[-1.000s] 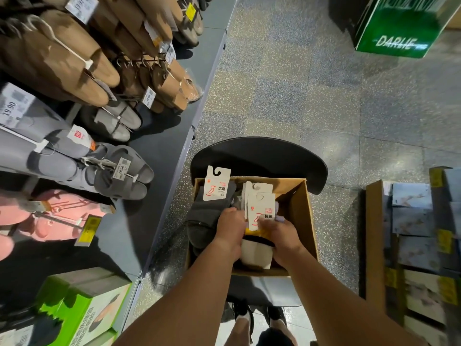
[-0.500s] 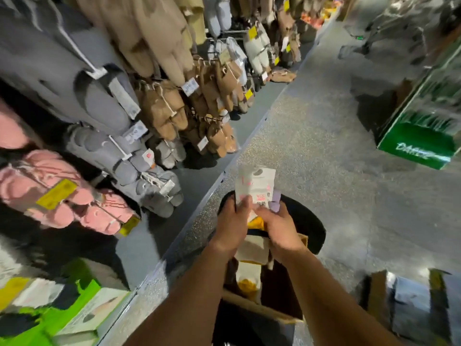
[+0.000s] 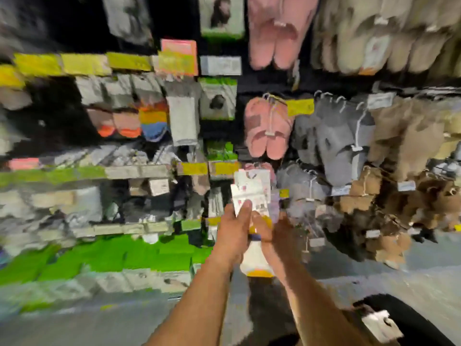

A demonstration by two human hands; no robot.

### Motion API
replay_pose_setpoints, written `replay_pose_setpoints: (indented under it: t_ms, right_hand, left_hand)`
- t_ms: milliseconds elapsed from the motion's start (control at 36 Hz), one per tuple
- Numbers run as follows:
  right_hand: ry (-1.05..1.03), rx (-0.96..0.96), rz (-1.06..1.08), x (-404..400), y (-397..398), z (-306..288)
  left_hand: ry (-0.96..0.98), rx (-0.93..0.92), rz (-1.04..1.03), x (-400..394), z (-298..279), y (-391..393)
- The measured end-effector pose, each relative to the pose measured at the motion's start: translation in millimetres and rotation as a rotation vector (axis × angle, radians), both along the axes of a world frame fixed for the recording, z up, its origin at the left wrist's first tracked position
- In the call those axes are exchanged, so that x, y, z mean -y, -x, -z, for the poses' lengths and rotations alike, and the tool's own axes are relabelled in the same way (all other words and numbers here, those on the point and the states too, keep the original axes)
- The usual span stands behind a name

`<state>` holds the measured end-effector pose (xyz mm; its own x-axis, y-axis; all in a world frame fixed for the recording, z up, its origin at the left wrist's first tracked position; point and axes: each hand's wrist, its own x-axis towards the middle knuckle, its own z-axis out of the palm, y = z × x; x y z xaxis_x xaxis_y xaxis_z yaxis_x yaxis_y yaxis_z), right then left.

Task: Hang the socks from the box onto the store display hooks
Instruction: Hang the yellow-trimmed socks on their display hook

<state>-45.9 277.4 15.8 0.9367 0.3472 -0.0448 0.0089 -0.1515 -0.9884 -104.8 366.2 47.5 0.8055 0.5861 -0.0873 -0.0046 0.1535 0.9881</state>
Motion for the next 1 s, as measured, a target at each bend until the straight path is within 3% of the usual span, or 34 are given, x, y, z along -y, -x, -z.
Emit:
replay_pose_setpoints:
  t_ms: [83,194,333,528,750,889,1000]
  right_hand:
    - [-0.091,0.020,-0.140,-65.6,29.2,-3.5]
    - [-0.215,-0.053,-0.337,-135.2,92.5,-45.7]
    - [-0.313,-0.158,-0.523,-221.5,155.3,-58.3]
    - [-0.307,-0.004,-0.402,-316.4,222.1,-72.5]
    - [-0.258,0.091,-0.263,-389.5,217.4,-58.4]
    - [-0.233,0.076,-0.228,-432.9,200.6,-55.1]
    - [-0.231,0.081,-0.223,-474.7,196.8,-53.5]
  left_hand:
    - [-0.045,0.043,-0.143,-56.4,-10.9,42.6]
    - [-0.080,0.090,-0.262,-132.6,-24.6,102.3]
    - [-0.179,0.093,-0.366,-219.7,-35.9,174.4]
    - [-0.287,0.096,-0.393,-302.5,-48.2,235.0]
    - [-0.156,0.127,-0.386,-375.5,-47.3,242.8]
    - [0.159,0.212,-0.360,-415.6,-46.9,232.0]
    - [0.065,0.186,-0.357,-460.3,-40.3,220.1]
